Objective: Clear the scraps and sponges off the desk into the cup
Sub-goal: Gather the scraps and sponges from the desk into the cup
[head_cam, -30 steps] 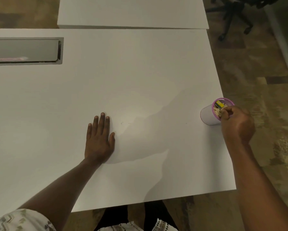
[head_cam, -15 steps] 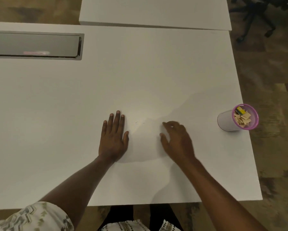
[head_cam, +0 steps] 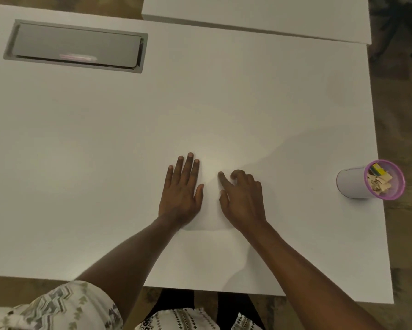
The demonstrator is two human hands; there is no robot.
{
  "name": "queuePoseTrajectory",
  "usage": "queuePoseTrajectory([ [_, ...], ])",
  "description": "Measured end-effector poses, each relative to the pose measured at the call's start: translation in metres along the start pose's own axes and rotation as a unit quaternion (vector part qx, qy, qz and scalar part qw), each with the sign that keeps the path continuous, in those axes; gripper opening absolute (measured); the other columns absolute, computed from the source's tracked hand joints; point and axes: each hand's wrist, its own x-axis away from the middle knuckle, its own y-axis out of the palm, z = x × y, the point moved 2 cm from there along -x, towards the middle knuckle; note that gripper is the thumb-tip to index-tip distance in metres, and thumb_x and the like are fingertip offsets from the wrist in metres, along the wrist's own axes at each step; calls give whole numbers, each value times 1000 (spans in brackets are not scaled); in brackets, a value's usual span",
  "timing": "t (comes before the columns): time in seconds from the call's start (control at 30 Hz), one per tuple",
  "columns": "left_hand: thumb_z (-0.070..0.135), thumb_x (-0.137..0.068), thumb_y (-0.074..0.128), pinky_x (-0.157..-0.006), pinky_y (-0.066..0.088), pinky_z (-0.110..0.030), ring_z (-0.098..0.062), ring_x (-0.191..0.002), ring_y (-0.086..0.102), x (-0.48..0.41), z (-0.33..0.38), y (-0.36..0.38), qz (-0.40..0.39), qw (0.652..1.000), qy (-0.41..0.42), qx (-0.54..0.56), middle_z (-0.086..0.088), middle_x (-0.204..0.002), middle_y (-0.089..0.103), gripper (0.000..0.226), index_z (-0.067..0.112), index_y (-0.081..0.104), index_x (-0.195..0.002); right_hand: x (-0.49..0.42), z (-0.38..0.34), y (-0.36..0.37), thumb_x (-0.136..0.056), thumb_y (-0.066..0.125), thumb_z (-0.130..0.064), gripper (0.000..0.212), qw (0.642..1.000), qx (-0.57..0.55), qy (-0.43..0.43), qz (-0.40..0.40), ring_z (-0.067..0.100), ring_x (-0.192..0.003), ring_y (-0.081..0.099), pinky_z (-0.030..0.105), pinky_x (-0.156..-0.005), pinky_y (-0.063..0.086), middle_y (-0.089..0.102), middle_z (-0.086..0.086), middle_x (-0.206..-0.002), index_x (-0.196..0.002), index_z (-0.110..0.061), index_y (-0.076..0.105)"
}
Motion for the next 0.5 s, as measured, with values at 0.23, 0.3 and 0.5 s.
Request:
queuePoseTrajectory([
  [0.23,38,-106,33,-127,10,-48,-23,-157,-5,0,0,0,2,1000,0,-2,-4,-170,0,66,14,8,-162,-14,-4,3,-90,60,-23,41,993,-107,33,40,23,-96,56,38,-80,48,61,3,-112,-131,-19,62],
  [0.3,38,-106,34,-127,9,-48,-23,-157,-6,0,0,0,1,1000,-2,-2,-4,-170,-1,66,14,7,-162,-19,-5,2,-89,63,-22,36,989,-127,44,56,23,-97,58,38,-81,51,65,2,-112,-125,-17,65],
  [0.5,37,-106,35,-127,10,-48,-24,-157,-4,-1,0,1,6,1000,0,2,-4,-170,1,65,14,9,-162,-38,-4,-2,-89,65,-20,24,995,-66,-62,43,24,-89,57,36,-70,46,66,-2,-104,-113,-21,69],
])
